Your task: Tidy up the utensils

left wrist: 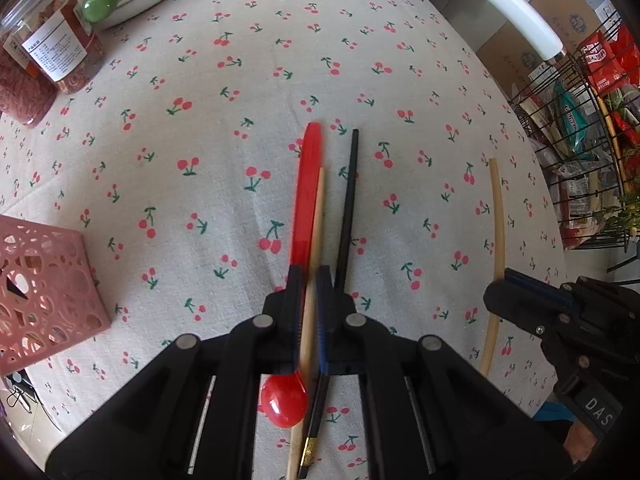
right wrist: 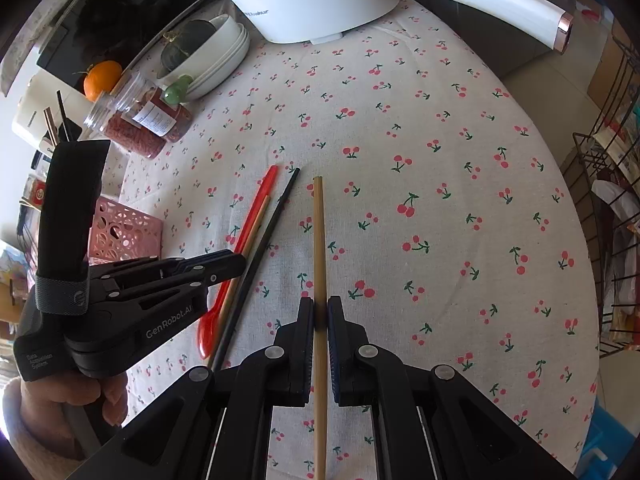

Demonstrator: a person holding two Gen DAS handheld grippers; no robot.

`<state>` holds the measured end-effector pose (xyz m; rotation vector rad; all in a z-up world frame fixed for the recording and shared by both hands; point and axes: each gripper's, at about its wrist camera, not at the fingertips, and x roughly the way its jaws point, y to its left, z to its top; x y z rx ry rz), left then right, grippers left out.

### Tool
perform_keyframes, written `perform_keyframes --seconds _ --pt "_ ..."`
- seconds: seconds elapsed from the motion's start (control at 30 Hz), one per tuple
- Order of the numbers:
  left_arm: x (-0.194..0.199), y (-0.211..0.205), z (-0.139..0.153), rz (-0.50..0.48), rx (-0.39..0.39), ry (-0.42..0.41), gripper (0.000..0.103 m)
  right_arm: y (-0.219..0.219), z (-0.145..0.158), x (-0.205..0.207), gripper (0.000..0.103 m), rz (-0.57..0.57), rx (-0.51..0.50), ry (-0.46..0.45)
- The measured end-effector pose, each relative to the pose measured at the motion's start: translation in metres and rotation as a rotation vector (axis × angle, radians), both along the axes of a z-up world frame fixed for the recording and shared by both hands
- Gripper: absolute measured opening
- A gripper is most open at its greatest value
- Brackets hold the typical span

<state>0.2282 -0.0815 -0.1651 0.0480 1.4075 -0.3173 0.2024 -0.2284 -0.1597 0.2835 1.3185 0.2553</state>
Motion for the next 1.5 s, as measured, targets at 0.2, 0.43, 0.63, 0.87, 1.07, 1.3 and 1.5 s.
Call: perform_keyframes --seconds 0.2,0.43,0.63,0.87,1.07,1.3,1.5 --pt "0.004 0.01 0.0 0.034 0.025 0.005 0.012 -0.001 -0.003 0.001 0.007 0.0 -0.002 0.006" --pt "0.0 0.001 0.001 0.009 -0.022 0.008 0.012 0.0 -0.002 0.002 0.007 0.004 -0.001 0.006" --pt "-0.002 -0.007 0.005 -0.016 -0.045 0.011 0.012 0.0 -0.003 0.002 0.007 0.002 -0.002 0.008" --pt "0.006 0.011 0.003 0.058 0.037 -0.035 0.012 -0.001 -0.003 0.002 0.007 0.008 0.001 0.008" --pt "0.005 0.022 0.01 0.063 -0.057 -0.034 0.012 -0.001 -0.005 0.003 0.007 0.007 0.001 0.013" --pt "0.004 0.0 -0.003 0.009 0.0 -0.019 0.012 0.001 -0.004 0.003 0.007 0.012 -0.003 0.012" --pt "-0.004 -0.009 0.001 0.0 0.045 -0.055 0.007 0.003 0.007 -0.002 0.007 0.012 0.008 -0.028"
